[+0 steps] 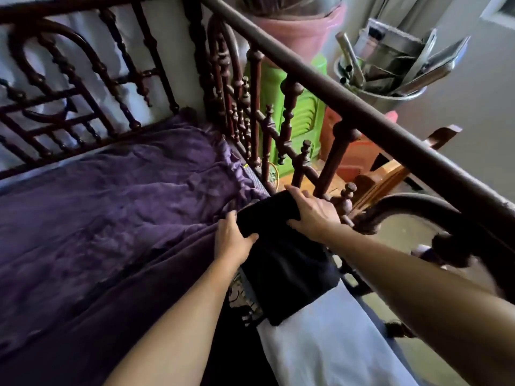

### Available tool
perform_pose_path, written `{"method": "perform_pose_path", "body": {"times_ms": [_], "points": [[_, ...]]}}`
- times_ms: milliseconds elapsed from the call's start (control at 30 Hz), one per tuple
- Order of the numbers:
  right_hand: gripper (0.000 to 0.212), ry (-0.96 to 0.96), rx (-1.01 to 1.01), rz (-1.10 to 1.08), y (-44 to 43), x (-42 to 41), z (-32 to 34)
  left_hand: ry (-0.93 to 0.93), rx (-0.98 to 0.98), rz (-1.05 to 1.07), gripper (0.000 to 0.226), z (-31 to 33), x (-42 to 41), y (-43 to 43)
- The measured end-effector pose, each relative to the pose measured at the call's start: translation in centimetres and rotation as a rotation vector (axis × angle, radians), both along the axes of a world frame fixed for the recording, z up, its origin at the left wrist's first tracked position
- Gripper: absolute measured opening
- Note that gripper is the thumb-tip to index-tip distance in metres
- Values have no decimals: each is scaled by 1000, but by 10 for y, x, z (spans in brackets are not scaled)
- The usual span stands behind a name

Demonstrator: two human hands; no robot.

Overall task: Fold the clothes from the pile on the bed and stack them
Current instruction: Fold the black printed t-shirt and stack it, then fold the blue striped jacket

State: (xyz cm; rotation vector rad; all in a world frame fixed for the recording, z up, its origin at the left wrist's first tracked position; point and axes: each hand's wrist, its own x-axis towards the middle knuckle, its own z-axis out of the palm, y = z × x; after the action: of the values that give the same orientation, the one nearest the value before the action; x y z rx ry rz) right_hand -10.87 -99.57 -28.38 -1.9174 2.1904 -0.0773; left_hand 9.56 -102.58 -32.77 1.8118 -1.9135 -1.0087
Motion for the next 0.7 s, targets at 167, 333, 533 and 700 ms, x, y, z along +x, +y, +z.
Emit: {"method": "perform_pose_path", "body": {"times_ms": [167, 333, 533, 700], "points": [[59, 3, -60, 189, 24, 28, -90, -408, -164, -246, 58, -51, -8, 39], [59, 28, 42, 138, 44, 6, -155, -532, -79, -387, 63, -102, -15, 69], [64, 37, 105, 122, 53, 4, -195, -583, -68, -411, 65, -135, -23, 80], [60, 53, 174, 164, 49, 1, -181, -574, 30, -522, 64, -108, -16, 79]]}}
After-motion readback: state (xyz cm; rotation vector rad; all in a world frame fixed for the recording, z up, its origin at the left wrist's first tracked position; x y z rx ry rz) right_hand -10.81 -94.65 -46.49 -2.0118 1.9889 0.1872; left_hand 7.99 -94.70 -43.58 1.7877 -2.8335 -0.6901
